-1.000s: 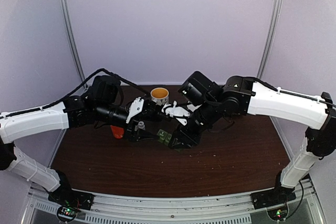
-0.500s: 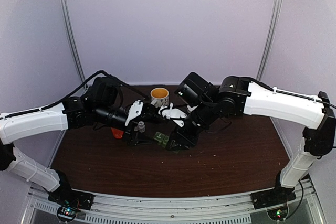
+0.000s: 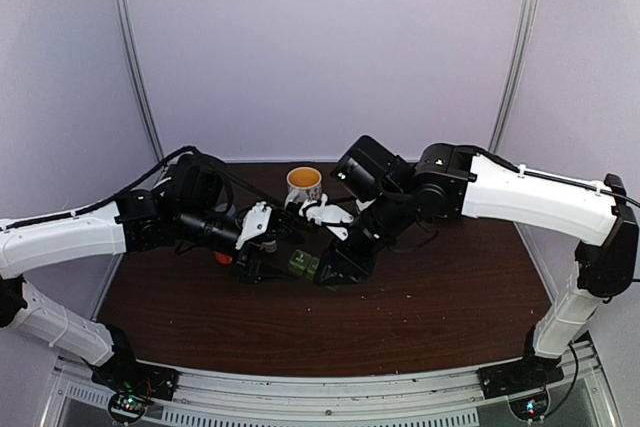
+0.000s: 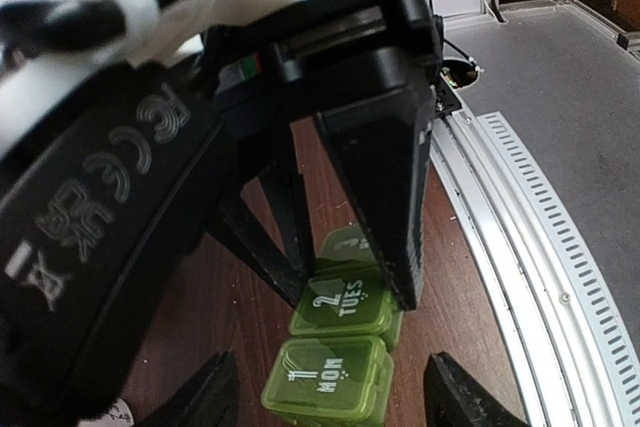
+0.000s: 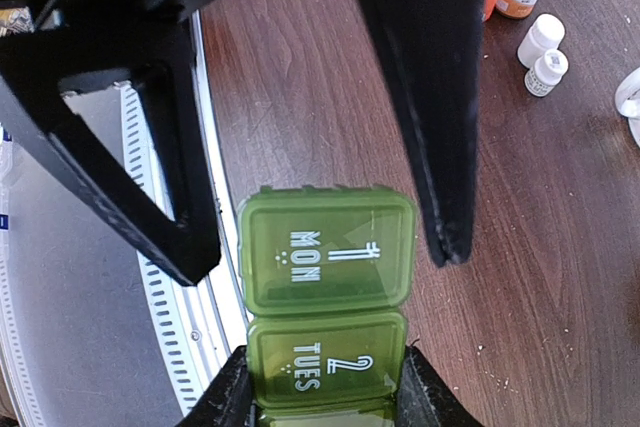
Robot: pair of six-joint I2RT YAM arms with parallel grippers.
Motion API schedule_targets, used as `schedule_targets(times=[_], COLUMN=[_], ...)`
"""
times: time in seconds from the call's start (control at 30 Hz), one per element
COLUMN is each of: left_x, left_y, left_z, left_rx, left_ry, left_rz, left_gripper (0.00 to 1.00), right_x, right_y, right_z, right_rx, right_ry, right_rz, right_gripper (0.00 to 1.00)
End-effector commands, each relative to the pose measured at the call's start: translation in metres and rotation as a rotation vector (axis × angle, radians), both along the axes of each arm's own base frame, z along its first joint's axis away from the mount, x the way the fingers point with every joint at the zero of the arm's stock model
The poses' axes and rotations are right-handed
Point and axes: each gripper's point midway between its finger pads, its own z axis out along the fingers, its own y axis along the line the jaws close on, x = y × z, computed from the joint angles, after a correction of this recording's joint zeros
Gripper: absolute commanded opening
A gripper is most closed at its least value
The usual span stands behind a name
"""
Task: Sort the pills into containers
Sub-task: Open the lid of the pill container in the compartment.
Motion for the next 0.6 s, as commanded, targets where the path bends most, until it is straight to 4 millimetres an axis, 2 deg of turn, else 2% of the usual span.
schedule_targets(times=[0.0,0.37,0.57], left_x=[0.006,0.013,0.009], left_y=[-0.005,-0.009,-0.012], left_z=[0.005,0.013,0.020], left_rx=[0.009,-0.008,-0.044], left_ry=[-0.010,0.016,0.058], left_rz=[0.018,0.055,0.043], left_gripper=[0.65,0.43,0.41], right_x=[-0.003,-0.005,-0.001], right_y=[0.008,0.007,0.001], right_z=[0.010,0.006,-0.003], right_rx=[0.024,0.003,-0.059], right_ry=[-0.006,-0.020,-0.086], right_rz=[0.022,0.028,0.013], right_gripper=[0.36,0.36,0.35])
